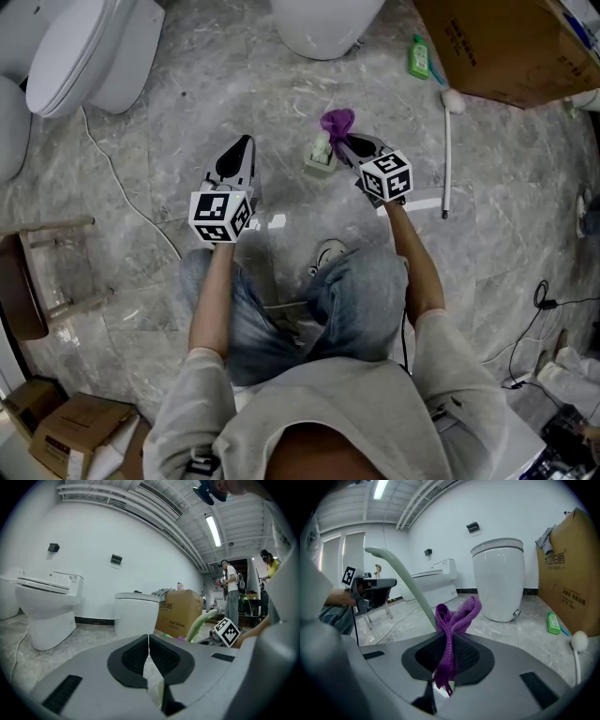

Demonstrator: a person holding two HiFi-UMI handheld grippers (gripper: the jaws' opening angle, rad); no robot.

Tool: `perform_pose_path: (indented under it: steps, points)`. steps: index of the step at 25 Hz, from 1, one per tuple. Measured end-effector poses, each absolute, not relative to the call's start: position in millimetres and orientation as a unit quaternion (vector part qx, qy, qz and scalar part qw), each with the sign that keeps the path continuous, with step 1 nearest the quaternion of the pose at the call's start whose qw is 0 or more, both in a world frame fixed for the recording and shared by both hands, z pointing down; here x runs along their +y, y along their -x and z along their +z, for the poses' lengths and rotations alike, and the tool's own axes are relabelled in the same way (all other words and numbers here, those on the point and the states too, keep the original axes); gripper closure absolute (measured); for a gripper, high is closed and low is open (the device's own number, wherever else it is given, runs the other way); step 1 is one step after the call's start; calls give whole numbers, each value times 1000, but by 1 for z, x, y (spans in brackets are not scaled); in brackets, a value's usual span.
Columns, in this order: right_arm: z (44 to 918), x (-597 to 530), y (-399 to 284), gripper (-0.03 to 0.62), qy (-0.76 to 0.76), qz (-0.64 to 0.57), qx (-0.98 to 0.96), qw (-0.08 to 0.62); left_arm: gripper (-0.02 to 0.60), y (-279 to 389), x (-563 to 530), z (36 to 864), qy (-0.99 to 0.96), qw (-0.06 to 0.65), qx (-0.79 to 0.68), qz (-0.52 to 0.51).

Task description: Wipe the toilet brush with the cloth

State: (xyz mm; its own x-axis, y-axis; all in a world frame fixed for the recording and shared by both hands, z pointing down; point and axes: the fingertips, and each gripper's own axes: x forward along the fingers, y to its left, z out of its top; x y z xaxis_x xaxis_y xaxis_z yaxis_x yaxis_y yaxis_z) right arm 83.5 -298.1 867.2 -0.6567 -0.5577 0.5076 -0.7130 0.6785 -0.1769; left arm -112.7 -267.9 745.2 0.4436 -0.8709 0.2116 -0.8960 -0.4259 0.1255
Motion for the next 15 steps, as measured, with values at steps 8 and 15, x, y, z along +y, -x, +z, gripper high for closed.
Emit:
perform_pose_path:
  steps: [8, 15]
  points:
    - [914, -283, -90, 525, -364, 226, -870, 244, 558, 113, -270, 748, -843, 112, -523, 60]
    - [931, -271, -93, 525, -365, 236, -861, 265, 558, 111, -269, 750, -844, 113, -521, 59]
